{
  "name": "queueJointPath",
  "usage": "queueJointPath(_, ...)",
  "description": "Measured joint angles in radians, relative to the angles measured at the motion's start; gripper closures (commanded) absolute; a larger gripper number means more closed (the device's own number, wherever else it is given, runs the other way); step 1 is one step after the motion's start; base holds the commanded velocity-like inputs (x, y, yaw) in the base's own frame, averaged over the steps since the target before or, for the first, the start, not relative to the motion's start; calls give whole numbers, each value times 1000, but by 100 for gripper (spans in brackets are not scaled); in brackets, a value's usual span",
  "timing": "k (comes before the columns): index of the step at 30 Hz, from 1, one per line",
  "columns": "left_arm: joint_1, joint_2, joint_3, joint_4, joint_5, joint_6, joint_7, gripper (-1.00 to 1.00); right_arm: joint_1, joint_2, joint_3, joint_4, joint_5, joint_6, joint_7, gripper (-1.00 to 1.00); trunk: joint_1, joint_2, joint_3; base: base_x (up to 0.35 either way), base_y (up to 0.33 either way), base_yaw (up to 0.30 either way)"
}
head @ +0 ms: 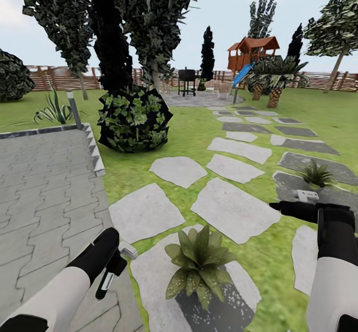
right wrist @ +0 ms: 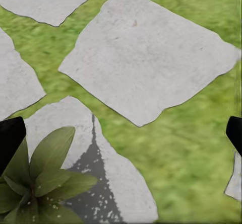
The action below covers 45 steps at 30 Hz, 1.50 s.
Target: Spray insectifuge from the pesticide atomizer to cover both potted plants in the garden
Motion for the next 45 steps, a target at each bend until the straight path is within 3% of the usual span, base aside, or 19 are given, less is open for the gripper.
queueJointPath(17, 0, 0, 3, 0, 2, 0, 0, 100, 0, 0, 0, 1, -1, -1, 0, -100, 0, 0, 7, 0, 260, -97)
queueJointPath(45, 0, -1, 3, 0, 3, 0, 0, 100, 0, 0, 0, 0, 0, -1, 0, -100, 0, 0, 36, 0, 299, -207)
